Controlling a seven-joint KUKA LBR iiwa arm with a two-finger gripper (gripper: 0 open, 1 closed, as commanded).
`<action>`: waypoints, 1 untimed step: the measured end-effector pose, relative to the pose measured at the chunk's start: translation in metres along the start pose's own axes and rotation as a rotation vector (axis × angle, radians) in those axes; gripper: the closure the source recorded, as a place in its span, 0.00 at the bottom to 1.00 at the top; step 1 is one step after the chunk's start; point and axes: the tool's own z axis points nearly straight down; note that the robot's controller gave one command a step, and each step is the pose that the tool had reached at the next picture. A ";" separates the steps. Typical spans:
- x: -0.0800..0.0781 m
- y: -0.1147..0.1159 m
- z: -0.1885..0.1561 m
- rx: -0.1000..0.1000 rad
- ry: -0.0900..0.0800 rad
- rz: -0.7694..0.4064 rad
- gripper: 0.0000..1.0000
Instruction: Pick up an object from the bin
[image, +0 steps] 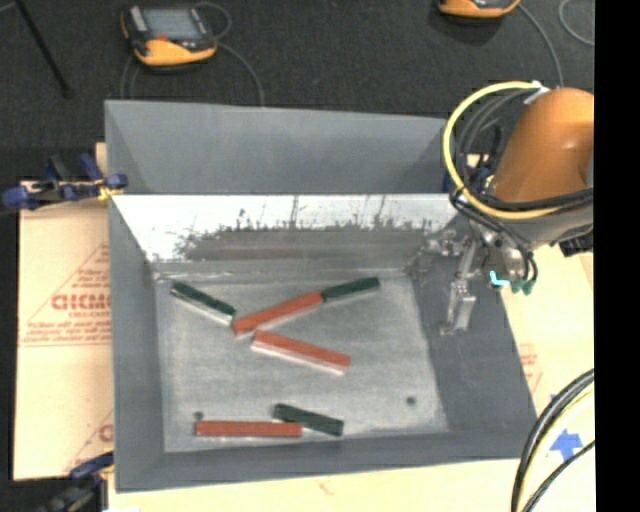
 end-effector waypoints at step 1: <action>-0.002 0.000 -0.004 0.001 -0.008 -0.002 0.00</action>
Offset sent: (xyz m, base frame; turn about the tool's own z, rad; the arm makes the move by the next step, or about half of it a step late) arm 0.0170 0.0699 -0.0672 -0.1319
